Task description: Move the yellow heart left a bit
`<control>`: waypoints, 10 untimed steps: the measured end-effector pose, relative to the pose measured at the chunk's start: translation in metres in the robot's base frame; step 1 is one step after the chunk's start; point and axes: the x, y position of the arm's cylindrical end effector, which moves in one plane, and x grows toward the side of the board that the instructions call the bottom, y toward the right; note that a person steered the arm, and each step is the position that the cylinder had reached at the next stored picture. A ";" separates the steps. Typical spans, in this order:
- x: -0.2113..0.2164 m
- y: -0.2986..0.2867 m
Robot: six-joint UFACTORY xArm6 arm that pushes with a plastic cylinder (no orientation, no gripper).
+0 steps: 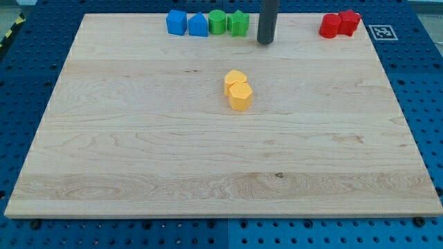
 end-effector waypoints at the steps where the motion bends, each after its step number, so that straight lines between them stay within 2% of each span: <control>1: 0.053 0.007; 2: 0.092 0.010; 4: 0.112 -0.015; 5: 0.112 -0.018; 10: 0.105 -0.102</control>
